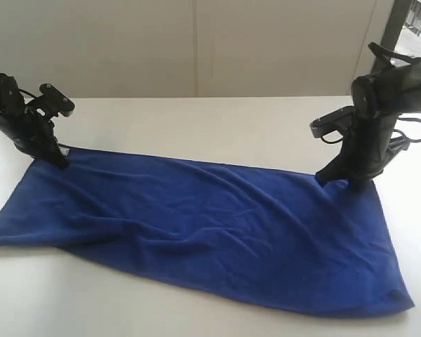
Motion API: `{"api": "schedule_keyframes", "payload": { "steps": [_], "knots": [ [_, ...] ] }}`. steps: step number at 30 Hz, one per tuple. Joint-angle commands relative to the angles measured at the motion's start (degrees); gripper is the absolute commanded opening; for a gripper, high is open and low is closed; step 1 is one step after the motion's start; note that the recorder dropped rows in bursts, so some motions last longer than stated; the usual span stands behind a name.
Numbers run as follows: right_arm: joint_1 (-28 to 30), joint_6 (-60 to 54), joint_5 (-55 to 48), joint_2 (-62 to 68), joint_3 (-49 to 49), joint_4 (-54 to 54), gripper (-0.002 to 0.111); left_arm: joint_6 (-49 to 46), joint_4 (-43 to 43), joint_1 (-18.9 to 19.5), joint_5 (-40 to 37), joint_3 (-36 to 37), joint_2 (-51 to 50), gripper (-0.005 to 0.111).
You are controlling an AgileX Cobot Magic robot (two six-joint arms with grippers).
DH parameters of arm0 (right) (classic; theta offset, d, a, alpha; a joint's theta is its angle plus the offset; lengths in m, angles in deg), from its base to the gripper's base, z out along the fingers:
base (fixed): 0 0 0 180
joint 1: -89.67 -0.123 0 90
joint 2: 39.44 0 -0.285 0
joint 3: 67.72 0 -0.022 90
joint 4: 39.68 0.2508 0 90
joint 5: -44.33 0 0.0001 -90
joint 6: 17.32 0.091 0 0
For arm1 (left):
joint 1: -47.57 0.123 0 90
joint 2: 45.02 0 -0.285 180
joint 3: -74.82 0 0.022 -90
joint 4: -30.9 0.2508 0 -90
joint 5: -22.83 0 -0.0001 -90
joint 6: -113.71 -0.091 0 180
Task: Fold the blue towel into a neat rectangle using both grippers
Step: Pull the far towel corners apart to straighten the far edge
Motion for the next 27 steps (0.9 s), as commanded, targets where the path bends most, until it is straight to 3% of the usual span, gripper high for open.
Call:
{"api": "schedule_keyframes", "payload": {
  "steps": [1, 27],
  "knots": [
    [0.7, -0.6, 1.3, 2.6, -1.5, -1.5, 0.0, -0.1, 0.2, 0.3, -5.8, 0.8, -1.2, 0.0],
    [4.1, -4.2, -1.7, 13.1, -19.4, -5.0, 0.0, 0.1, 0.6, 0.3, -7.8, 0.8, -1.2, 0.0]
  ]
}}
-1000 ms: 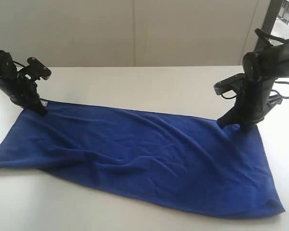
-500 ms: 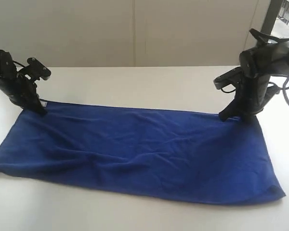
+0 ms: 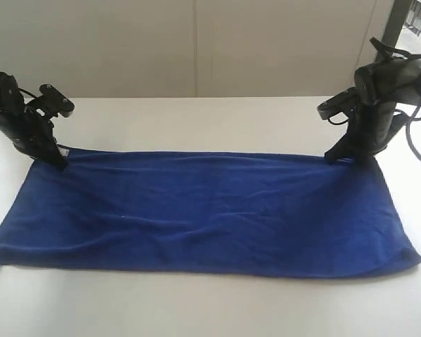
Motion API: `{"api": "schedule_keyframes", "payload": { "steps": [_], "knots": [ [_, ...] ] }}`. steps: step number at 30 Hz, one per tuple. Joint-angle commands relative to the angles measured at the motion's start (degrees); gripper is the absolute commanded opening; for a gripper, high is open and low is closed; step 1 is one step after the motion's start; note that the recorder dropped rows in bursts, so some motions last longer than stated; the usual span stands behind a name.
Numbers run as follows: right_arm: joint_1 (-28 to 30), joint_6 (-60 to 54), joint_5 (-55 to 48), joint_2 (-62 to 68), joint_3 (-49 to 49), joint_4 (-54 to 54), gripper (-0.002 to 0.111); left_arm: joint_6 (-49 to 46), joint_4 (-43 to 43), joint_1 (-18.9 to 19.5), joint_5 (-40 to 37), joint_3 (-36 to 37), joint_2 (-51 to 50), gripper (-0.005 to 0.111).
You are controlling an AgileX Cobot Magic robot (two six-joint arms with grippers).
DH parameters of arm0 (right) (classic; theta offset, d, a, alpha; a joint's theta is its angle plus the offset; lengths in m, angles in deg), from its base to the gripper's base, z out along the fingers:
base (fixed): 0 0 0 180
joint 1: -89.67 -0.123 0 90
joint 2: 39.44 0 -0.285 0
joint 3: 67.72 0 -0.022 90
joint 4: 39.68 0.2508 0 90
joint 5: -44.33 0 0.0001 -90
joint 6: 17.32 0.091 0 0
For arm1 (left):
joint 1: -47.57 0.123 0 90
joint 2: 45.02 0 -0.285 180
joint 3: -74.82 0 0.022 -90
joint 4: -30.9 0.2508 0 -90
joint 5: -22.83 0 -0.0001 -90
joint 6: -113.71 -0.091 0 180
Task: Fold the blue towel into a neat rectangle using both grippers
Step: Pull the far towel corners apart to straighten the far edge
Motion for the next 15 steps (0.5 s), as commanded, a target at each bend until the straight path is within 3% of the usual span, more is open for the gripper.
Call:
{"api": "schedule_keyframes", "payload": {
  "steps": [1, 15],
  "knots": [
    [0.8, -2.0, -0.5, 3.3, -2.7, -0.5, 0.0, 0.5, 0.3, 0.3, -6.7, 1.1, -1.2, 0.0],
    [0.8, -5.7, -2.2, 6.7, -10.5, 2.6, 0.0, 0.5, 0.3, 0.3, -7.6, 1.1, -1.2, 0.0]
  ]
}}
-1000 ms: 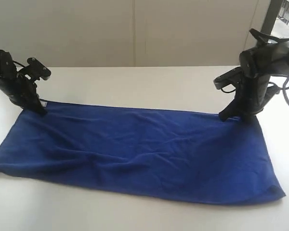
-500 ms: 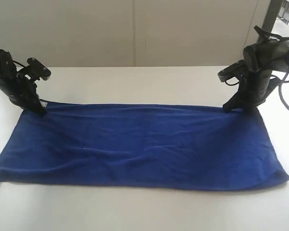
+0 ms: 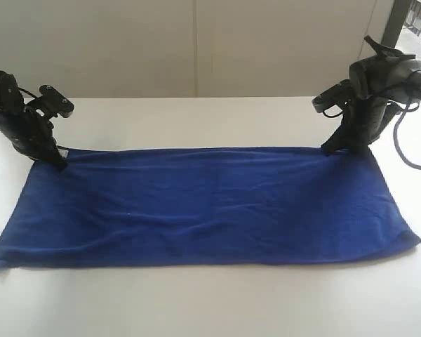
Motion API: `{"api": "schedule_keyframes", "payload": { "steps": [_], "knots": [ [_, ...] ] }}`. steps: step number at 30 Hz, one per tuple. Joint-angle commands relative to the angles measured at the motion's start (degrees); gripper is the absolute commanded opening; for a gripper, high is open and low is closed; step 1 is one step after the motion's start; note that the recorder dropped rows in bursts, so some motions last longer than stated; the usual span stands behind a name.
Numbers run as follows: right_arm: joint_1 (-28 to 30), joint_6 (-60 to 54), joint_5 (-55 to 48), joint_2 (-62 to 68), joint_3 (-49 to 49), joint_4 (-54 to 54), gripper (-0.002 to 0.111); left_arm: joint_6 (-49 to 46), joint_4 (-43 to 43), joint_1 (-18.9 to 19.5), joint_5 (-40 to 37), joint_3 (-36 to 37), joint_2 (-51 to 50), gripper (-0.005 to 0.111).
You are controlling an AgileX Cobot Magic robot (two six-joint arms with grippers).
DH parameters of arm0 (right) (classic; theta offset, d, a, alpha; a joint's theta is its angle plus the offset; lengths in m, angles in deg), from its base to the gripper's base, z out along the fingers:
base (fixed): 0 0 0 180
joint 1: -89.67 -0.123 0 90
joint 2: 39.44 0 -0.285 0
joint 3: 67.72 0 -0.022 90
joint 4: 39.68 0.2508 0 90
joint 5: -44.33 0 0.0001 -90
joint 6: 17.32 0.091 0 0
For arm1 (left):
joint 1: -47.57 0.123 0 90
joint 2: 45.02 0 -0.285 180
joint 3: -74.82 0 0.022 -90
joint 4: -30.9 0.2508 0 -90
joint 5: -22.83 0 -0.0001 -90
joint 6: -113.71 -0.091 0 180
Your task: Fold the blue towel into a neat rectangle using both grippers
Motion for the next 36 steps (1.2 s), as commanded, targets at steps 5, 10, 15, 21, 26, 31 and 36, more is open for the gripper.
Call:
{"api": "schedule_keyframes", "payload": {
  "steps": [5, 10, 15, 21, 26, 31, 36],
  "knots": [
    [0.7, -1.4, -1.8, 1.3, -0.1, 2.2, 0.007, 0.1, 0.9, 0.3, -4.8, 1.1, -1.3, 0.007],
    [0.7, -2.2, -2.4, 0.6, -0.1, 2.8, 0.041, 0.1, 2.3, 0.3, -4.5, 1.1, -1.0, 0.046],
    [0.7, -2.2, -2.1, -3.1, -0.1, 5.5, 0.056, 0.1, 2.7, 0.3, -4.4, 1.1, 1.2, 0.068],
    [0.7, -4.0, -5.2, -9.5, -0.1, 12.9, 0.056, 0.5, 0.8, 0.3, -6.8, 1.1, 6.0, 0.068],
    [0.7, -5.2, -7.0, -15.7, -0.1, 15.1, 0.051, 0.9, 0.2, -0.1, -9.4, 1.1, 11.6, 0.065],
    [0.7, -5.2, -10.1, -19.1, -0.1, 15.1, 0.048, 1.7, -2.3, -0.1, -10.6, 1.1, 14.9, 0.065],
    [0.7, -5.2, -10.2, -19.2, 1.4, 15.1, 0.027, 1.7, -5.2, -0.2, -13.5, 1.2, 14.7, 0.058]
  ]
}}
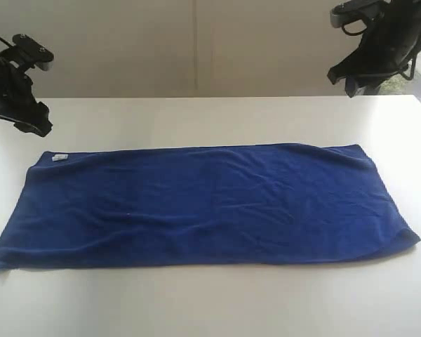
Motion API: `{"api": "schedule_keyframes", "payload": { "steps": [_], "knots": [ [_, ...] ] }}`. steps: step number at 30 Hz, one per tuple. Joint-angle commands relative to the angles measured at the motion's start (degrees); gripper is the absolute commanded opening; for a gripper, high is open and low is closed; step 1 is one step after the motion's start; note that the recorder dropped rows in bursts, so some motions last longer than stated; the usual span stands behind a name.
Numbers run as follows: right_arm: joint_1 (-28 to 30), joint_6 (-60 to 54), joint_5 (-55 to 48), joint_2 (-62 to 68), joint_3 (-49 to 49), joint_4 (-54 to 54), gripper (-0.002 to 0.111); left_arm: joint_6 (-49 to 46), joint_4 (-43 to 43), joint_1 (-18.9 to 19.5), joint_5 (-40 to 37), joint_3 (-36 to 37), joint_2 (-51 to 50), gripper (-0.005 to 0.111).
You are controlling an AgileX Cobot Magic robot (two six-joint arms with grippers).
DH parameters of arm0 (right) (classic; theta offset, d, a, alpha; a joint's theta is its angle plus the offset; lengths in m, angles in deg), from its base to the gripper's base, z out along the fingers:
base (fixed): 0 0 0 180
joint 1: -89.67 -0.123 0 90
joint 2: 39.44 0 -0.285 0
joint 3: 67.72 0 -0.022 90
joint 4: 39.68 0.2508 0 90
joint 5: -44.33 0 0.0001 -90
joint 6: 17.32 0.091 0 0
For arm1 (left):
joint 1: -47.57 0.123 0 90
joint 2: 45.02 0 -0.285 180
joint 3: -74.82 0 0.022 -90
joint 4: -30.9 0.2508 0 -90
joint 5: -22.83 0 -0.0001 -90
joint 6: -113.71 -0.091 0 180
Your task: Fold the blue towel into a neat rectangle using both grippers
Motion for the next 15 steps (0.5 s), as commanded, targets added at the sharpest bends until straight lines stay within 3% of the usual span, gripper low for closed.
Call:
{"api": "schedule_keyframes", "payload": {
  "steps": [1, 4, 9, 15],
  "knots": [
    [0.1, -0.6, 0.9, -0.2, 2.1, 0.2, 0.019, 0.5, -2.2, -0.3, -2.6, 0.2, 0.1, 0.053],
    [0.3, -0.6, 4.1, 0.7, 3.1, 0.1, 0.0, 0.7, -2.2, -0.3, 0.6, 0.2, -0.9, 0.035],
    [1.5, -0.4, 7.2, 5.7, 3.1, 0.1, 0.0, 4.2, -2.2, -0.3, 7.1, 0.1, -4.2, 0.0],
    [3.5, -0.4, 8.8, 11.9, 3.1, -0.1, 0.0, 3.5, -1.5, -0.3, 9.0, 0.1, -9.3, 0.0]
  ]
}}
